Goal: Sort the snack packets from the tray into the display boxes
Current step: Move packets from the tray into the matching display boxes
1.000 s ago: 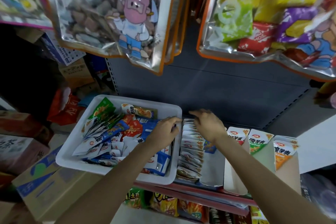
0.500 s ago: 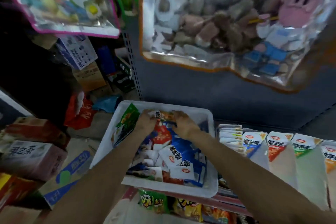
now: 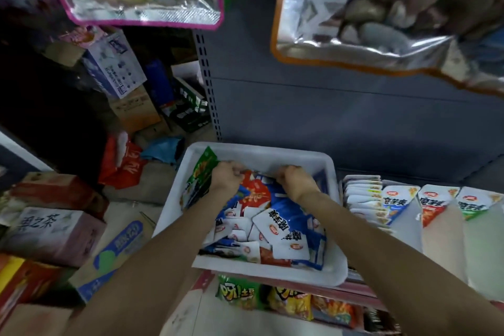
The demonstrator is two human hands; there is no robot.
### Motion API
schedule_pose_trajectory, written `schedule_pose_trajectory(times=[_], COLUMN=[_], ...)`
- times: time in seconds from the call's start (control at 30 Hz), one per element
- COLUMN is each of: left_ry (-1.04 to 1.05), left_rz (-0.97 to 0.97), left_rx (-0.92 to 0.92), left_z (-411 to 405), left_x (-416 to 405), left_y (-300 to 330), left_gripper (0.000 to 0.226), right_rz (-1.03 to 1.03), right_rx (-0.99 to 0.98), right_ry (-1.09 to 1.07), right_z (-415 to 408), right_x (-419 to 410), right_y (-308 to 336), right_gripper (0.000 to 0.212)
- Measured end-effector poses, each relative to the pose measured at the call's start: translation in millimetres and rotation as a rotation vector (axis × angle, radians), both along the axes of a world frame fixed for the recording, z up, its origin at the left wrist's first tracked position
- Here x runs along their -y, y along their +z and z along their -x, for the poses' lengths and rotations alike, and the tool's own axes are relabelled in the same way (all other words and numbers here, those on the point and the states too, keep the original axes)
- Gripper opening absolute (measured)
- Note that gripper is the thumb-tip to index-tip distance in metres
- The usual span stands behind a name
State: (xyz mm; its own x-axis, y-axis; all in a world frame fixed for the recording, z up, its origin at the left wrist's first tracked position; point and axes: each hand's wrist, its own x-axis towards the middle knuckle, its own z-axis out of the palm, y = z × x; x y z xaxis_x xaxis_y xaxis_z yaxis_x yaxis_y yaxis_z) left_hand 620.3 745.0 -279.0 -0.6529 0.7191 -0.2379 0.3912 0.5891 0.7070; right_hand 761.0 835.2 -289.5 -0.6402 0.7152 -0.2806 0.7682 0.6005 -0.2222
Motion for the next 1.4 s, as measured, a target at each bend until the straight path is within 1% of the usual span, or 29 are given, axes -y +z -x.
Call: schedule_pose_trajectory(times=[0.07,0.1,0.13,0.2,0.27,0.33,0.4,0.47,0.5,0.57,0.6,0.63,0.67,0.73,0.8,0.83,0.87,0.9,0.93,0.97,1.03,1.07,1.1,1.13,1.27,1.4], left_ry=[0.027,0.023,0.004,-0.096,-0.175,-0.184,-0.153,-0.076,-0.023,0.039,0.027,-0.007,-0.057,-0.136,-0.174,-0.179,-0.18,-0.187,-0.21,-0.248,-0.359,-0.402,-0.427,-0.434,-0.435,-0.448], left_rz=[-0.027,-0.045,-0.07,-0.133,-0.203,-0.311,-0.469,-0.565,-0.579,-0.567,-0.552,-0.539,-0.527,-0.514,-0.519,-0.517,-0.502,-0.457,-0.382,-0.29,-0.107,-0.038,0.003,0.011,-0.053,-0.078], left_rx=[0.001,-0.028,-0.063,-0.186,-0.352,-0.478,-0.509,-0.479,-0.428,-0.247,-0.149,-0.076,-0.05,-0.059,-0.035,-0.017,-0.008,-0.016,-0.037,-0.059,-0.088,-0.098,-0.108,-0.126,-0.212,-0.229], left_z=[-7,-12,-15,-25,-37,-52,-67,-82,-89,-104,-111,-118,-126,-142,-158,-166,-174,-181,-187,-192,-200,-203,-205,-207,-208,-205], left_x=[1,1,1,3,6,10,13,16,16,16,15,14,12,7,-1,-6,-12,-19,-26,-34,-44,-46,-46,-44,-32,-26], left_y=[0,2,4,10,15,23,33,42,46,54,58,60,60,63,65,64,63,61,58,53,45,42,39,37,31,33], left_gripper=[0.023,0.019,0.016,0.014,0.011,0.004,0.006,0.014,0.022,0.034,0.033,0.027,0.019,0.009,0.013,0.015,0.019,0.023,0.029,0.035,0.044,0.047,0.049,0.048,0.037,0.035], right_rz=[0.066,0.116,0.116,0.061,0.065,0.045,0.025,0.074,0.138,0.346,0.484,0.598,0.652,0.662,0.644,0.622,0.592,0.563,0.55,0.535,0.531,0.539,0.54,0.539,0.553,0.594], right_rx=[-0.008,-0.02,-0.033,-0.084,-0.157,-0.228,-0.293,-0.477,-0.592,-0.849,-0.941,-0.975,-0.978,-0.999,-1.074,-1.095,-1.113,-1.15,-1.193,-1.253,-1.338,-1.352,-1.352,-1.34,-1.252,-1.128], right_ry=[0.033,0.005,0.011,0.018,0.018,0.019,0.034,0.004,-0.041,-0.143,-0.198,-0.239,-0.247,-0.242,-0.276,-0.296,-0.327,-0.363,-0.398,-0.438,-0.504,-0.521,-0.532,-0.53,-0.52,-0.441], right_z=[-5,-6,-6,-12,-20,-27,-37,-52,-62,-82,-93,-105,-117,-139,-160,-169,-178,-186,-193,-200,-211,-214,-217,-218,-214,-207], right_x=[-3,-2,-2,4,6,6,10,13,15,14,11,7,4,-5,-14,-20,-25,-32,-38,-44,-51,-53,-54,-55,-59,-62], right_y=[0,4,4,13,21,30,41,55,63,75,79,81,85,88,92,93,95,96,97,98,103,105,106,107,104,100], right_gripper=[0.029,0.028,0.027,0.032,0.038,0.029,0.024,0.021,0.02,0.014,0.011,0.01,0.009,0.008,0.009,0.004,0.01,0.024,0.032,0.032,0.018,0.01,0.007,0.009,0.014,0.01])
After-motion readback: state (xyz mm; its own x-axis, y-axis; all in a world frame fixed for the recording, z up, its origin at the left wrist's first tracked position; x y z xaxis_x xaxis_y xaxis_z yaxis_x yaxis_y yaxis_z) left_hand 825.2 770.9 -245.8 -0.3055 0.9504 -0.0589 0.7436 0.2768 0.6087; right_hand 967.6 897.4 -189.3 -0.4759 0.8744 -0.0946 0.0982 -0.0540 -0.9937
